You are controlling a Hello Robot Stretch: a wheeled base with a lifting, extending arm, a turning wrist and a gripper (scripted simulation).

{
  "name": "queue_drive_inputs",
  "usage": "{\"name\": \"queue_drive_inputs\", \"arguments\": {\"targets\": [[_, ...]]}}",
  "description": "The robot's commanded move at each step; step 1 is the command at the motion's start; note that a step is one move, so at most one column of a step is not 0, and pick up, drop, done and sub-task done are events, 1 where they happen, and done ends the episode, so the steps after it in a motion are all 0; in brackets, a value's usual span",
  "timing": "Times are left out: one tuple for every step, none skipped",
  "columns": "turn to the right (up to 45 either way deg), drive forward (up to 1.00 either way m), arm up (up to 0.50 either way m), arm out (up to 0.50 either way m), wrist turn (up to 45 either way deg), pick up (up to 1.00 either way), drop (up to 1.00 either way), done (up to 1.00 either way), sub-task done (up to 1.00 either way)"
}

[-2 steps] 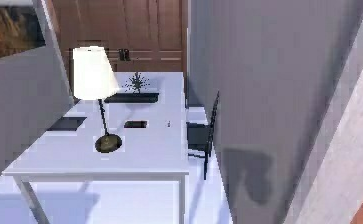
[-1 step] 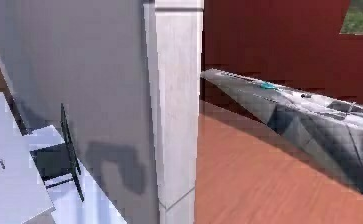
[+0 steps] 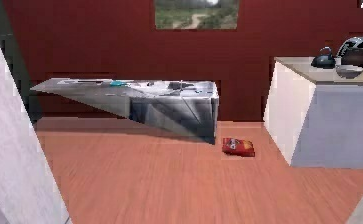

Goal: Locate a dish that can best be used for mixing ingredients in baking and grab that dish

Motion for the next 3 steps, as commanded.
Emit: {"name": "queue_drive_inputs", "arguments": {"targets": [[0.0, 0.55, 0.0, 0.0, 0.0, 0.0, 0.0, 0.0, 0.0], [45.0, 0.0, 0.0, 0.0, 0.0, 0.0, 0.0, 0.0, 0.0], [3.0, 0.0, 0.0, 0.0, 0.0, 0.0, 0.0, 0.0, 0.0]]}}
